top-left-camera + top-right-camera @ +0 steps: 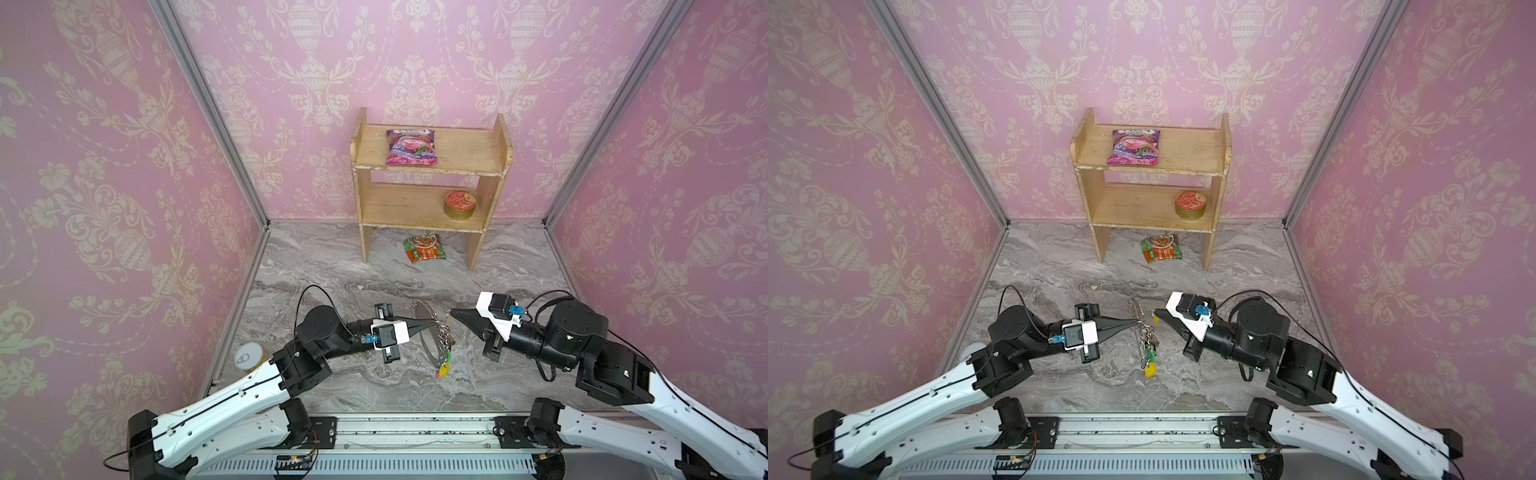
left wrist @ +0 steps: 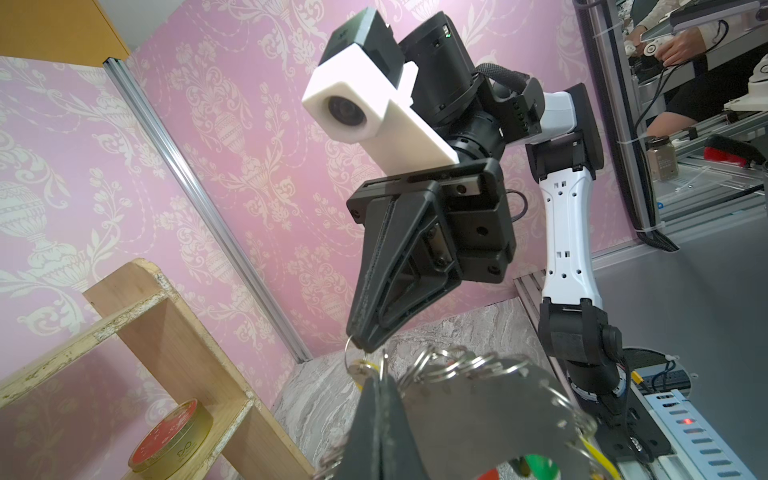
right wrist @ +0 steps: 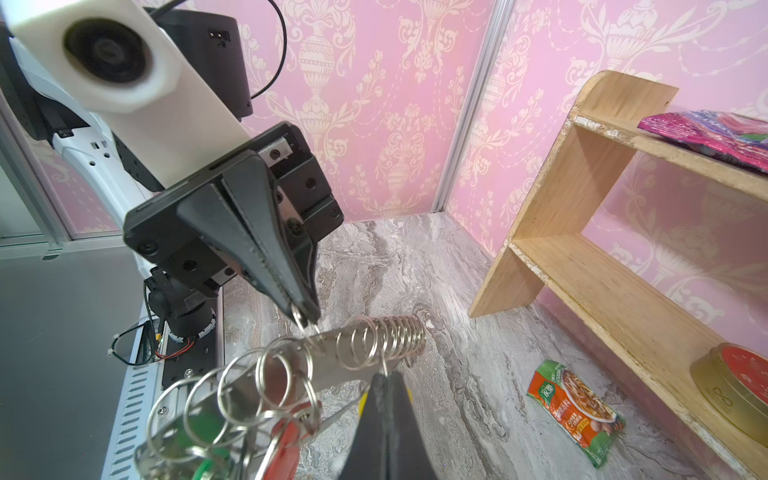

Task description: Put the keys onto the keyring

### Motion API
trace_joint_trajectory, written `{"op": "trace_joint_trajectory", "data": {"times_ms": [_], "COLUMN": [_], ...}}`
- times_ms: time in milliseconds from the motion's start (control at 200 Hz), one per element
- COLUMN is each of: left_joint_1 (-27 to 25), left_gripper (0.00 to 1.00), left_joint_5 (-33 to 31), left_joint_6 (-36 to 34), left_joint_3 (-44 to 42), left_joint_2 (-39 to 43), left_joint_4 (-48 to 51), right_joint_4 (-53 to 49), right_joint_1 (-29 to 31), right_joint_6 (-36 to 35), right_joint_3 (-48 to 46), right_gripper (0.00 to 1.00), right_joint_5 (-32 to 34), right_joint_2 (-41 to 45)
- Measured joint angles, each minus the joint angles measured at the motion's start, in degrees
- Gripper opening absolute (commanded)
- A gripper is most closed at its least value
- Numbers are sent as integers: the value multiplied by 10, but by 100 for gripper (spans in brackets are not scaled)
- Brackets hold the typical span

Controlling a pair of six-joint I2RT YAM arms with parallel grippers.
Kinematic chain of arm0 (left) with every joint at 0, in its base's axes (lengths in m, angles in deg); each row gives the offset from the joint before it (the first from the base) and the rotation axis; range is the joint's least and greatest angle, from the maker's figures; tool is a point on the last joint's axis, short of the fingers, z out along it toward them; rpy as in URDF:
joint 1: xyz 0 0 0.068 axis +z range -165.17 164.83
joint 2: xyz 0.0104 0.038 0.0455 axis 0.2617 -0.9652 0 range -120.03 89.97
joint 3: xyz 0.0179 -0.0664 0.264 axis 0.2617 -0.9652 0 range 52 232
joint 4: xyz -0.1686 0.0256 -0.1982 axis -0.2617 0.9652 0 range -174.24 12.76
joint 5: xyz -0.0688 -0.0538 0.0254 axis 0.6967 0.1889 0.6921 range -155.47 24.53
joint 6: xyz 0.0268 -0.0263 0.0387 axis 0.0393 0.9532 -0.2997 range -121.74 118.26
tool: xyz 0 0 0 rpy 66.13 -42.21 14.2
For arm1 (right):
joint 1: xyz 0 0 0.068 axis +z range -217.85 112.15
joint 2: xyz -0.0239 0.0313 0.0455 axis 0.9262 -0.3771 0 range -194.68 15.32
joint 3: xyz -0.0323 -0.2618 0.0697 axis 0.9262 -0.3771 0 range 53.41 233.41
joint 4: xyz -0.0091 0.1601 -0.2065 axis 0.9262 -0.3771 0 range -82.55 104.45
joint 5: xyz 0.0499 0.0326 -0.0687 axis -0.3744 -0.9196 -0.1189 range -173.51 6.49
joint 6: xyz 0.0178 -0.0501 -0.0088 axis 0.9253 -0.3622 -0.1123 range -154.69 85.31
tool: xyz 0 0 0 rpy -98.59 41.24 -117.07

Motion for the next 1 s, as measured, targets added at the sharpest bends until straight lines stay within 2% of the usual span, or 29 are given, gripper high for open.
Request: {"op": "trace_joint_trajectory", "data": {"times_ms": [490, 1001], "left_joint_1": [0, 3], "left_gripper": [0, 0], "left_joint_5": [0, 17], "left_joint_6": [0, 59], "left_joint_3": [-26, -26], "left_joint_2": [-24, -87], "left_joint_4": [-53, -223], "right_joint_4": [-35, -34], "right_joint_1": [0, 0], "right_joint_6": [-5, -7], "right_joint_3": [5, 5], "right_gripper": [0, 0], "right_joint_5": [-25, -8], "right_joint_2": [22, 48]}}
